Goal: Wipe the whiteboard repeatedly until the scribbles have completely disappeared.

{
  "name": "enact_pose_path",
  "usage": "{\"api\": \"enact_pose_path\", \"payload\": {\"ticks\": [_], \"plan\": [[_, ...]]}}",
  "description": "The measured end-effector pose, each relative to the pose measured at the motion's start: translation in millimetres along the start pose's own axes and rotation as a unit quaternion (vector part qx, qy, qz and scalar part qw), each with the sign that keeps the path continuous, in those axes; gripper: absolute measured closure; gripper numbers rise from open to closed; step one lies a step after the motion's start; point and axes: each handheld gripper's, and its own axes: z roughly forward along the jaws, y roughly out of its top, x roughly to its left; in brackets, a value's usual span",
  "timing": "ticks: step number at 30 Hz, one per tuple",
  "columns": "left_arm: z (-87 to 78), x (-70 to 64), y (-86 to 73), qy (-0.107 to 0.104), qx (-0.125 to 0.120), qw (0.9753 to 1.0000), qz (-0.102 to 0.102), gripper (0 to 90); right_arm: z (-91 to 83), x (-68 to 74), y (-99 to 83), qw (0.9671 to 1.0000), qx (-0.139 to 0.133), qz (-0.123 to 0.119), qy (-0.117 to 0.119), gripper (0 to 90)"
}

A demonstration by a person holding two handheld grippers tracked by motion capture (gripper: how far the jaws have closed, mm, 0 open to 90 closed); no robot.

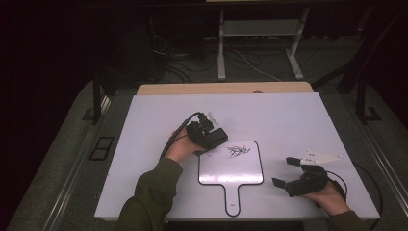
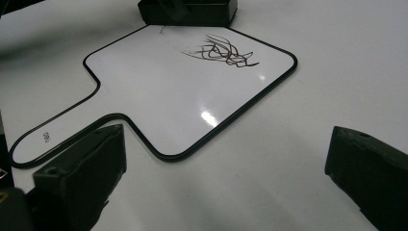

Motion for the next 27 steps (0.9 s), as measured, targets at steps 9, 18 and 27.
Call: {"api": "enact_pose_path", "payload": {"ticks": [9,18,27], "plan": [[-3.9,-21.4,-2.6,-0.012,0.005,0.9995,0.03,39.1,0.0,0.2,0.0,1.0,0.0,-0.001,0.0,0.0],[-5.7,-0.4,-10.6,0.001,-0.002,1.0,0.0,39.1,-0.1,0.9,0.1,1.0,0.001,-0.001,0.0,0.0],[-8.2,-8.7,-11.1,0.003,0.009,0.9999,0.01,39.1,0.2,0.4,-0.1,1.0,0.001,0.001,0.0,0.0]]}}
